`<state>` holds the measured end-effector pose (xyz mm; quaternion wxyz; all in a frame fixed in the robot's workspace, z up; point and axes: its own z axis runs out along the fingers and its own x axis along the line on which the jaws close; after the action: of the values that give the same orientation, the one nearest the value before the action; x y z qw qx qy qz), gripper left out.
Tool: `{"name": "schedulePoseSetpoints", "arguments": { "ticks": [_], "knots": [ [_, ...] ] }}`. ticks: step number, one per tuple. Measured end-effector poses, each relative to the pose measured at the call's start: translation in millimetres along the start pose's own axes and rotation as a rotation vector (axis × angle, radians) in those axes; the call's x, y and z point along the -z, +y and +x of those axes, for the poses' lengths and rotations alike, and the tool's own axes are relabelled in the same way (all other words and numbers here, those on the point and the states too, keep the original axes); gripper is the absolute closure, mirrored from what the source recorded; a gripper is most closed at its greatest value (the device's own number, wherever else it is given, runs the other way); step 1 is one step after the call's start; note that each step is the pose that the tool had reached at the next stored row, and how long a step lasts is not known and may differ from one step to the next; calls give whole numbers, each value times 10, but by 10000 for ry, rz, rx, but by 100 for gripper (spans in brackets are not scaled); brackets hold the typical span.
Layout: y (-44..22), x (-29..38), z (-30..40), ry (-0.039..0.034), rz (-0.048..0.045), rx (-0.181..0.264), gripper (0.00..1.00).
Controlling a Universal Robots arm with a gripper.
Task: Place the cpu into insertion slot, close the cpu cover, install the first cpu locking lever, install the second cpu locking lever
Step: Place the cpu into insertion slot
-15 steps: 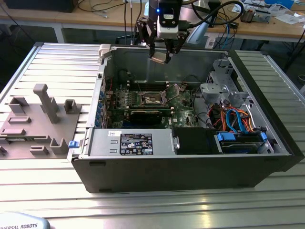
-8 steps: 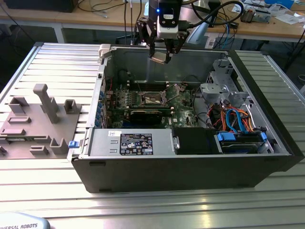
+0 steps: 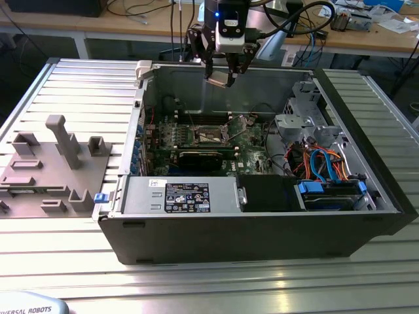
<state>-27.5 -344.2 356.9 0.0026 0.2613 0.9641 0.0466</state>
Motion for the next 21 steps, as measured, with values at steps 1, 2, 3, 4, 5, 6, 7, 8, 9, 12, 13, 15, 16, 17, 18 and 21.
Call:
{"name": "schedulePoseSetpoints", "arguments": {
  "ticks": [1,2,3,4,5,6,7,8,9,12,13,15,16,17,18,21],
  "knots": [
    [0,0,0,-1,0,-5,46],
    [0,0,0,-1,0,-8,46],
    [0,0,0,-1,0,-16,46],
    [0,0,0,-2,0,-21,46],
    [0,0,0,-2,0,-25,46],
    [0,0,0,-3,-1,-31,46],
    [0,0,0,-3,0,-35,46],
    [0,0,0,-4,0,-40,46],
    [0,0,0,-4,0,-44,46],
    [0,0,0,-6,-1,-67,46],
    [0,0,0,-6,-1,-72,46],
    [0,0,0,-8,-2,-88,46],
    [0,0,0,-8,-2,-94,46],
    [0,0,0,-9,-2,-102,46],
    [0,0,0,-10,-2,-111,46],
    [0,0,0,-11,-2,-125,46]
  ]
}}
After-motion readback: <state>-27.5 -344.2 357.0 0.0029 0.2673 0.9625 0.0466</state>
